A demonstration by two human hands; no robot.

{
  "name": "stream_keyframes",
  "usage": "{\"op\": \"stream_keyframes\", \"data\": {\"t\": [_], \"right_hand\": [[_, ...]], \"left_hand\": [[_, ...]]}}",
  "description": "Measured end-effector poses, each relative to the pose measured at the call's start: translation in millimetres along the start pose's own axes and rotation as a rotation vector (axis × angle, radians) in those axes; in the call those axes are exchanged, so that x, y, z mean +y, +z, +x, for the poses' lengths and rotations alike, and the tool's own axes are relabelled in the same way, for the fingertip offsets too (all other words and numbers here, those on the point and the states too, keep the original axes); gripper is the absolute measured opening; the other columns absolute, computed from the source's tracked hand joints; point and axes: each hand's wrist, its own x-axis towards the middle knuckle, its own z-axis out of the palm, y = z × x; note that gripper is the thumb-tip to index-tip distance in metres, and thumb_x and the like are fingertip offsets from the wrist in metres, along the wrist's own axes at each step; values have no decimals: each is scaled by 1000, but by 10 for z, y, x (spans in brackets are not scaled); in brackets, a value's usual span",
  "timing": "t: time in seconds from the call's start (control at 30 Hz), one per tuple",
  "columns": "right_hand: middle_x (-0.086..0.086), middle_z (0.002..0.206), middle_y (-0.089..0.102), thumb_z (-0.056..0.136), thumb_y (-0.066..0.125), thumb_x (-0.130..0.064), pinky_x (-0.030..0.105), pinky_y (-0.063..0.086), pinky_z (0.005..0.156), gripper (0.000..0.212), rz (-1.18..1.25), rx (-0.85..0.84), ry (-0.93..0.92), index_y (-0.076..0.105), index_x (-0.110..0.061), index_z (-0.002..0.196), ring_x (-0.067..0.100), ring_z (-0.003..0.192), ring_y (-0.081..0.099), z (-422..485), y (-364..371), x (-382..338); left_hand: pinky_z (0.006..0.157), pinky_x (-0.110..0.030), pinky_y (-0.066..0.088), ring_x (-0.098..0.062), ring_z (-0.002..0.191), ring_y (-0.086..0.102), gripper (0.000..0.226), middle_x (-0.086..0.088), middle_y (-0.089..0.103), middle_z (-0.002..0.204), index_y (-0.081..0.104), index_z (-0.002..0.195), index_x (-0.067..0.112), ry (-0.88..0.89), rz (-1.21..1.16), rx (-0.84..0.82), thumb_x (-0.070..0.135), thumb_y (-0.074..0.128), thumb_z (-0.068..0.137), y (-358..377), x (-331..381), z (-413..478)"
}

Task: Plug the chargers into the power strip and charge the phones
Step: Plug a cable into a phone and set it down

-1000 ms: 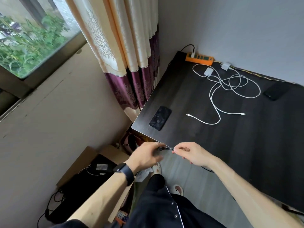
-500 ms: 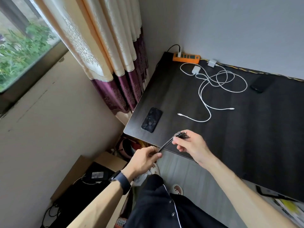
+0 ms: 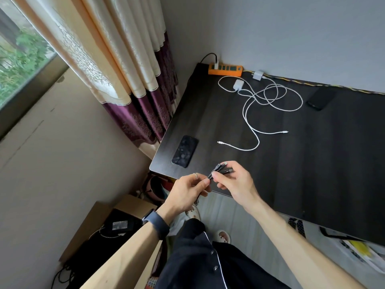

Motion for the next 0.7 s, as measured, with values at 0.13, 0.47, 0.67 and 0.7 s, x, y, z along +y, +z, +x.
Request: {"op": "stream_keyframes", "data": {"t": [0.13, 0.47, 0.67, 0.7], "right_hand": [[4, 80, 77, 89, 75, -16, 19, 53, 61, 24, 94, 33, 44, 62, -18, 109, 10, 64, 68, -3, 30, 18], [0, 96, 78, 98, 64, -25, 23, 59, 71, 15, 62, 104, 133, 70, -11, 100, 11, 89, 74, 214, 218, 154], [1, 85, 78, 100, 60, -21, 27, 56, 73, 22, 132, 168, 229, 66, 0, 101, 15, 79, 73, 429, 492, 215], [1, 82, 77, 100, 61, -21, 29, 54, 73, 23, 138, 181, 248, 66, 2, 100, 13, 76, 71, 475, 530, 219]], "left_hand": [[74, -33, 58, -6, 72, 70, 22, 4, 76, 85, 70, 94, 17, 11, 9, 19, 32, 54, 100, 28, -4, 24], [81, -44, 56, -27, 85, 73, 24, -18, 74, 102, 68, 100, -1, -277, -411, -76, 22, 59, 98, 39, -206, 308], [62, -31, 50, -25, 66, 65, 21, -15, 64, 86, 59, 89, 7, -608, -528, 23, 20, 48, 101, -203, -565, 589], [58, -29, 49, -26, 65, 63, 16, -16, 61, 83, 56, 88, 6, -649, -465, 47, 17, 50, 98, -292, -665, 680]]}}
